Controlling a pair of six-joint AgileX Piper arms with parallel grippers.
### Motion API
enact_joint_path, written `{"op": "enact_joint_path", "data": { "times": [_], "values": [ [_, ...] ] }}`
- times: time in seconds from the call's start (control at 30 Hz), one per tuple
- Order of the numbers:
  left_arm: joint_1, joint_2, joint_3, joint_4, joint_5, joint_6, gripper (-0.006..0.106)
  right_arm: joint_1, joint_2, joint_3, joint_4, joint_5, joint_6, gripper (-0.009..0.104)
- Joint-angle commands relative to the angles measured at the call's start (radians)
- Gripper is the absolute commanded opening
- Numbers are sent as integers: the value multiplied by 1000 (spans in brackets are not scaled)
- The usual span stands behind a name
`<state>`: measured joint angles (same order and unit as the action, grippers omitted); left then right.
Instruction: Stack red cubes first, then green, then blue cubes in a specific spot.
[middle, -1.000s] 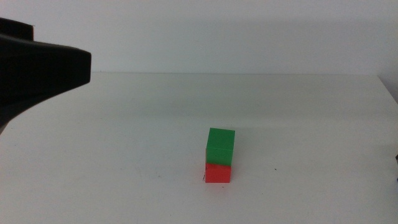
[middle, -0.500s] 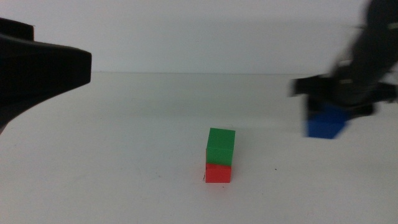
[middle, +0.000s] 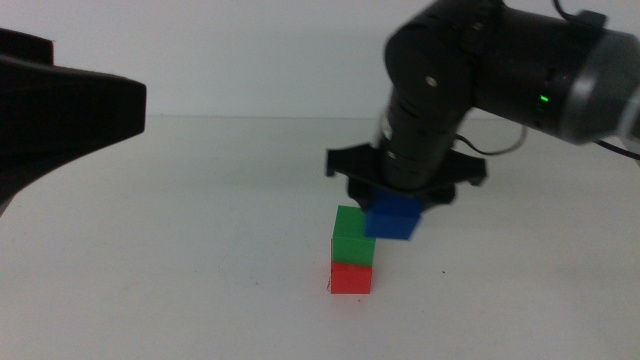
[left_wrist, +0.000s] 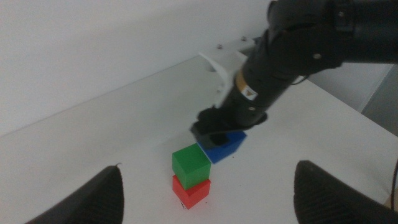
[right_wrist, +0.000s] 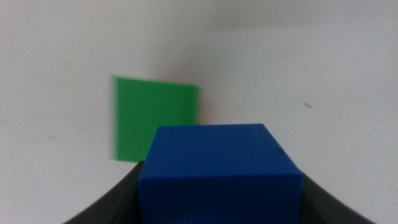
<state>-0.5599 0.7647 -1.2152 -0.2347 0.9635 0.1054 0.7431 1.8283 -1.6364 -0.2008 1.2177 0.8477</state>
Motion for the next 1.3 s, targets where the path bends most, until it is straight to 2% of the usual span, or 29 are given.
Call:
{"op": "enact_joint_path", "data": {
  "times": [0.0,0.2,0.77,0.83,0.87,0.9,1.03,1.13,1.27],
  "values": [
    [1,-3,1,1,-11,2,94,7,33,-70,-5,3,1,12],
    [1,-3,1,1,-11,2,94,14,117,-151,1,3,-7,12],
    [1,-3,1,17,-13,2,94,18,187,-151,9,3,-11,12],
    [1,-3,1,17,-13,2,94,18,189,-151,9,3,-11,18],
    [1,-3,1,17,-13,2,94,18,191,-151,11,3,-15,27],
    [1,-3,1,17,-13,2,94,22,197,-151,11,3,-25,52],
    [1,-3,1,17,-11,2,94,24,201,-151,12,1,-47,81],
    [1,-3,1,17,-11,2,94,28,189,-151,-2,-14,-59,93],
    [1,-3,1,17,-11,2,94,32,105,-151,-44,-14,-57,93]
  ]
}}
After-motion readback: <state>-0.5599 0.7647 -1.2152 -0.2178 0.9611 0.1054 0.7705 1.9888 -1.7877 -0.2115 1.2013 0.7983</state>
